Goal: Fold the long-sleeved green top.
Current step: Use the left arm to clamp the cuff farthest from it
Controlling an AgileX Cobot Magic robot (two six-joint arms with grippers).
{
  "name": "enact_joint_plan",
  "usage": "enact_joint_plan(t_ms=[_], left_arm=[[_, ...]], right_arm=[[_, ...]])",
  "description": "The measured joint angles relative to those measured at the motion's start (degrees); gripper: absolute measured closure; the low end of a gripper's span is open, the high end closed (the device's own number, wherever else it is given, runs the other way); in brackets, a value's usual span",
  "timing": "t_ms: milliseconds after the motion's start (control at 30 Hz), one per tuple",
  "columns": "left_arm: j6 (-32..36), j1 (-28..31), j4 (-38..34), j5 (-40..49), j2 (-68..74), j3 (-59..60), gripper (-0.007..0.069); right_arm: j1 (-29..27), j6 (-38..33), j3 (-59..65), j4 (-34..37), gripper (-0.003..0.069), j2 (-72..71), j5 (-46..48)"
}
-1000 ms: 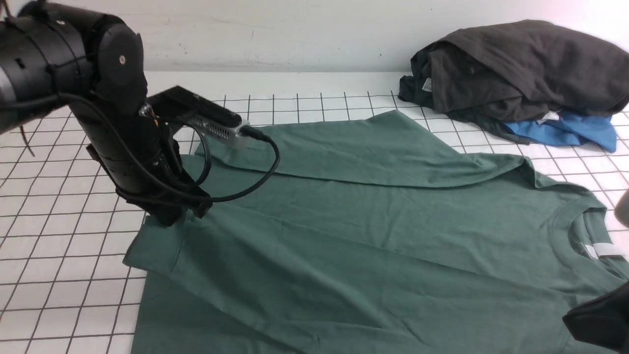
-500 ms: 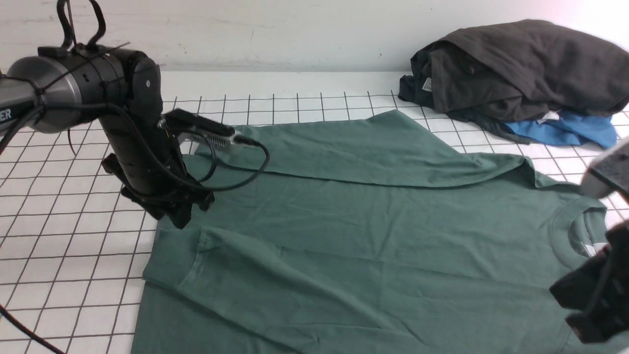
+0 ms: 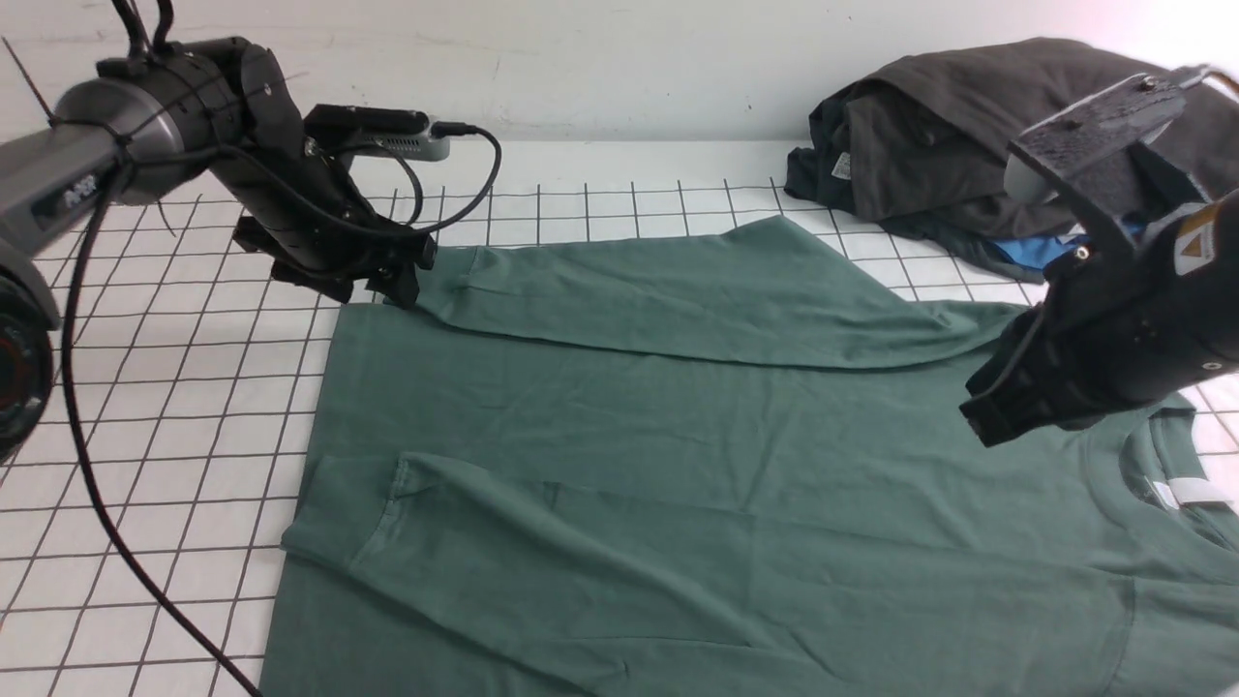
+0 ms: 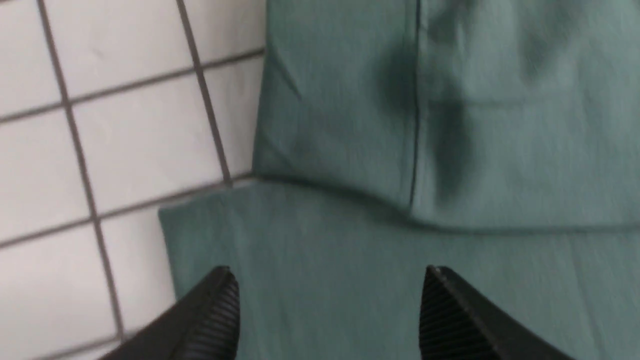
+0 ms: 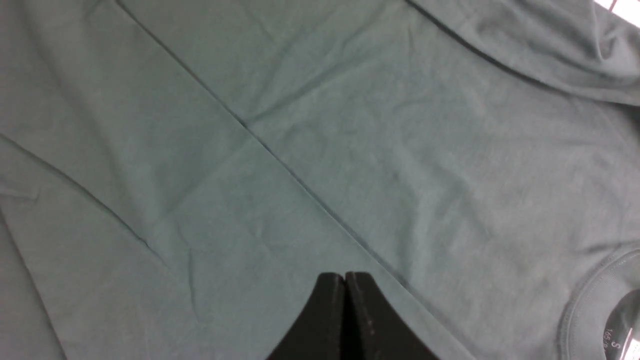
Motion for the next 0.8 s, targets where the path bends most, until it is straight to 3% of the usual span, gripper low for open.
enact_joint_plan(t_ms=[467,633,767,800], left_arm=[[-4.62,0.06,-1.37,-9.25,10.15,-8.60,0.0190],[-3.43,0.10,-1.56,-7.09,10.38,-9.63,0.0341],[0.16,0.05,-3.02,-3.24,10.38,-10.89,0.0541],[0.38,0.05,-3.29,-2.97,10.30,-10.93,0.0549]], right_arm=[[0.00,1.16,-0.02,-0.26,0.0674,1.65,-0.66],[0.00,1.16,-0.06,-0.26,0.0674,1.65,-1.42],[0.00,1.16,-0.06,-0.26,0.0674,1.65,-1.46],[0.00,1.16,-0.06,-0.26,0.0674,1.65,-1.46]])
